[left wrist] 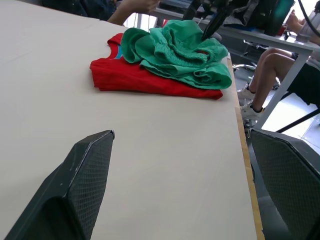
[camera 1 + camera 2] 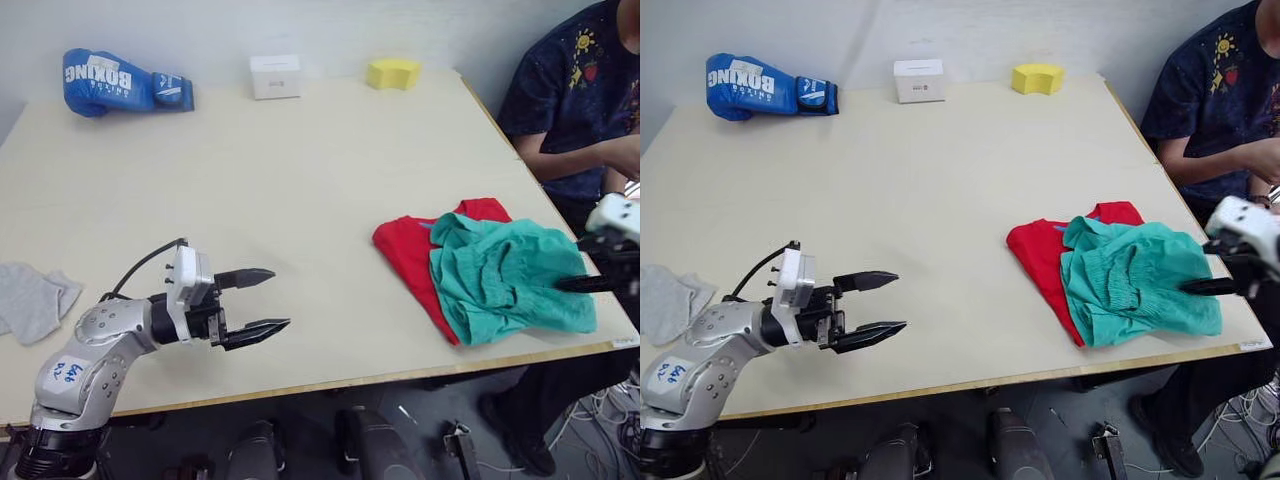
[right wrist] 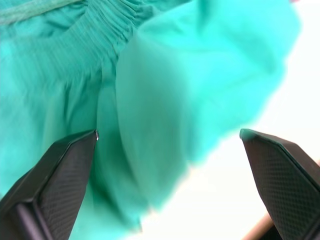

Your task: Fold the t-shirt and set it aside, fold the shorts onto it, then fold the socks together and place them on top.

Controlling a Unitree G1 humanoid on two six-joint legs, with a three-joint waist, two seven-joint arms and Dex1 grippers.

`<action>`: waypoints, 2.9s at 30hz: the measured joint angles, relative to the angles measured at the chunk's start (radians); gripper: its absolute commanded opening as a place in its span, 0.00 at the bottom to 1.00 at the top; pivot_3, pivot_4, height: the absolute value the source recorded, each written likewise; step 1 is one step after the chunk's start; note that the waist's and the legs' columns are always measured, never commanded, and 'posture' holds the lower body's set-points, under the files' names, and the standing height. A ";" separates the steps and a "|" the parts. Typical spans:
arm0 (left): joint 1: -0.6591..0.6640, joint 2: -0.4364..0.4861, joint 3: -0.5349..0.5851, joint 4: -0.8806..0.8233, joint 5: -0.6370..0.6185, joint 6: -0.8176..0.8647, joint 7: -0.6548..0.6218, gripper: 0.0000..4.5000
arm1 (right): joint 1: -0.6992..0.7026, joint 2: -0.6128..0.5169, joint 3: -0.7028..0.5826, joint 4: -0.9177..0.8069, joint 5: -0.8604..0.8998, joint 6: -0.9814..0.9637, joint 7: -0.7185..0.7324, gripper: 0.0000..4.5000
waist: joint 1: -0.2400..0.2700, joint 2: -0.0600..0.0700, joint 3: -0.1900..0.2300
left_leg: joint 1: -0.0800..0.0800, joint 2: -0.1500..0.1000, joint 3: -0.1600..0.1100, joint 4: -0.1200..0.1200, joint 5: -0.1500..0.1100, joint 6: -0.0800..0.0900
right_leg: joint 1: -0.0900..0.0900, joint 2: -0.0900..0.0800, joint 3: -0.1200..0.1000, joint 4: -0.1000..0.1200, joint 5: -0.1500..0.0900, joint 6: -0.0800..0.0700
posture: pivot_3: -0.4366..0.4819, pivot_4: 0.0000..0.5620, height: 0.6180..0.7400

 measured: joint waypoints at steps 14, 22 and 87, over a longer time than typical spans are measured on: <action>0.113 -0.056 0.225 0.252 0.118 -0.261 0.129 1.00 | 0.521 0.371 -0.283 -0.948 0.402 0.131 -0.280 0.99 | 0.000 -0.003 0.000 | 0.015 0.004 -0.020 -0.002 -0.008 -0.012 | 0.013 0.013 0.004 0.000 -0.004 -0.004 | 0.48 0.27 1.00; 0.303 -0.108 0.535 0.308 0.124 -0.379 0.274 1.00 | 0.731 0.590 -0.237 -1.261 0.429 0.223 -0.490 0.99 | 0.000 -0.007 -0.002 | 0.016 0.003 -0.023 -0.002 -0.016 -0.002 | 0.019 0.009 -0.001 -0.001 -0.004 -0.004 | 0.48 0.27 1.00; -0.094 0.222 -0.130 0.147 0.253 0.128 0.054 0.00 | 1.011 0.528 -0.254 -1.369 0.381 0.132 -0.510 1.00 | 0.094 0.005 0.005 | 0.000 -0.043 -0.097 -0.016 0.009 0.010 | 0.050 -0.055 -0.099 -0.005 -0.026 0.006 | 0.48 0.27 1.00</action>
